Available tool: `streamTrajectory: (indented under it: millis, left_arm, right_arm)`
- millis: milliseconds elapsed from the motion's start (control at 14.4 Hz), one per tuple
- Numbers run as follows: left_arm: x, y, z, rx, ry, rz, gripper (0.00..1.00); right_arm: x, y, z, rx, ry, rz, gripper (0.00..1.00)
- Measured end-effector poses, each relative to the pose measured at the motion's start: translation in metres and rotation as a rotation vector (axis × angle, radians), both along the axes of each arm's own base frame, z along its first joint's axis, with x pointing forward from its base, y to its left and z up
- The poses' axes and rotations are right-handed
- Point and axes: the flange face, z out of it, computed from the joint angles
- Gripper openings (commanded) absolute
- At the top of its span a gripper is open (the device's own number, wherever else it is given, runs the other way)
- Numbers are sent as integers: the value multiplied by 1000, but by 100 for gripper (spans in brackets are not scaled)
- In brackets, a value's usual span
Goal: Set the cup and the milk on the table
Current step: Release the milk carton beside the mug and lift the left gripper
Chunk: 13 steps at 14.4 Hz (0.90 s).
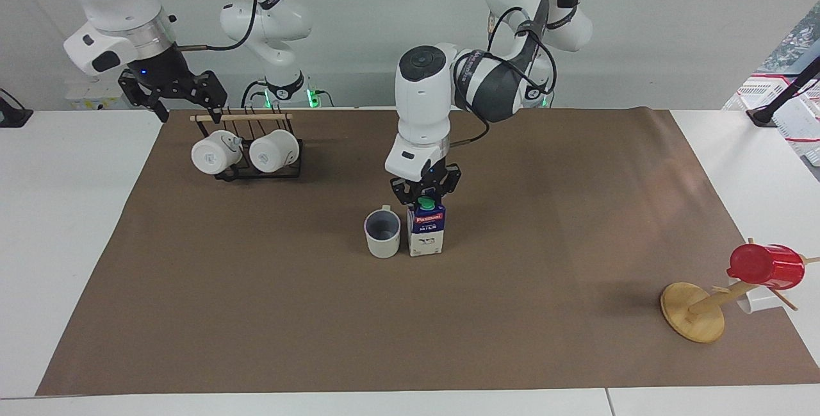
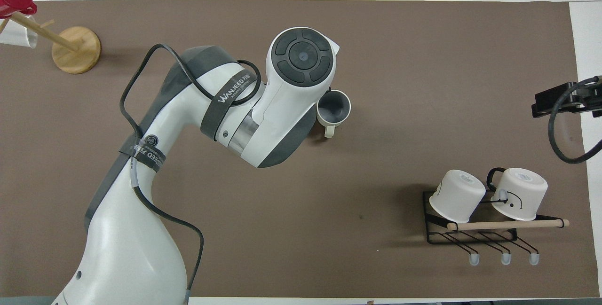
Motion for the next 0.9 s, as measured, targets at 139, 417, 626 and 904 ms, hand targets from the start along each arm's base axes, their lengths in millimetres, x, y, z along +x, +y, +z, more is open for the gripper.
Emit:
streamTrajectory:
  millis: [139, 417, 626, 904]
  left_arm:
    - [2, 3, 5, -7, -12, 4, 100]
    - [2, 28, 49, -33, -48, 30, 100]
    - [-5, 83, 75, -22, -39, 22, 100]
    - [1, 200, 89, 1, -1, -23, 100]
  right_arm:
    - [0, 0, 0, 0, 0, 0, 100]
    - [0, 0, 0, 0, 0, 0, 100]
    - [0, 0, 0, 0, 0, 0, 100]
    - [0, 0, 0, 0, 0, 0, 100]
